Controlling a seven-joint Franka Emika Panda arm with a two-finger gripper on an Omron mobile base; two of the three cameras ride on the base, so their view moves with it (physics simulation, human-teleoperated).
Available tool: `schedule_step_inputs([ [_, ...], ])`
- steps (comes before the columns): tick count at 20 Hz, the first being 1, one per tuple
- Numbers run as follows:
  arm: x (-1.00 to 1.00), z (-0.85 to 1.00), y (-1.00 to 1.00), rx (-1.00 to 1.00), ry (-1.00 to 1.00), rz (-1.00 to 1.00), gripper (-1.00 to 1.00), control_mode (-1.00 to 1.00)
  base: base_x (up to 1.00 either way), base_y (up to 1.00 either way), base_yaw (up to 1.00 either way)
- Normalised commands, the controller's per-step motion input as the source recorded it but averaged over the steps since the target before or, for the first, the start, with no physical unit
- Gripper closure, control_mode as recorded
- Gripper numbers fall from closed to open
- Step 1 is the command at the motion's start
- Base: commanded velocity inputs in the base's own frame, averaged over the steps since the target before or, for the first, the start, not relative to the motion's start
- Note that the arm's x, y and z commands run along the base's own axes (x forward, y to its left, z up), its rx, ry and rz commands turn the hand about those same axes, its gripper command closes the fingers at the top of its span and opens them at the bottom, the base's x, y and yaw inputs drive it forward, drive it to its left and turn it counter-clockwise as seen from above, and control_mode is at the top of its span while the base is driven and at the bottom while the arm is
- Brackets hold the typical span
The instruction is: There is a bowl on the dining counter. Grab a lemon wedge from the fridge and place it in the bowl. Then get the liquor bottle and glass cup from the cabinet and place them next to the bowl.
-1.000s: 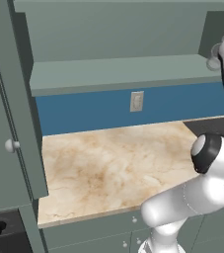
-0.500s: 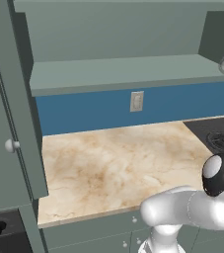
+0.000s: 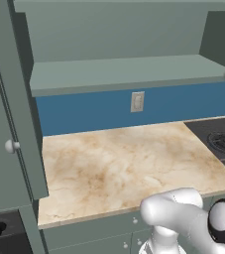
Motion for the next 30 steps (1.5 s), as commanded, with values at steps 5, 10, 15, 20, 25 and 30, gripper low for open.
schedule_step_inputs([
  [5, -0.66, -0.23, 0.88, -0.05, 0.00, 0.01, 1.00, -1.00, 0.00, 0.00, 0.00],
  [10, -0.50, -0.30, 0.92, -0.10, 0.05, 0.02, 1.00, -1.00, 0.00, 0.00, 0.00],
  [15, -0.46, -0.28, 0.76, -0.07, 0.07, 0.08, 1.00, -1.00, 0.00, 0.00, 0.00],
  [20, -0.43, -0.21, 0.65, -0.05, 0.06, 0.08, 1.00, -1.00, 0.00, 0.00, 0.00],
  [25, -0.40, -0.16, 0.55, -0.04, 0.04, 0.06, 1.00, -1.00, 0.00, 0.00, 0.00],
  [30, -0.41, -0.16, 0.42, -0.03, 0.03, 0.05, 1.00, -1.00, 0.00, 0.00, 0.00],
])
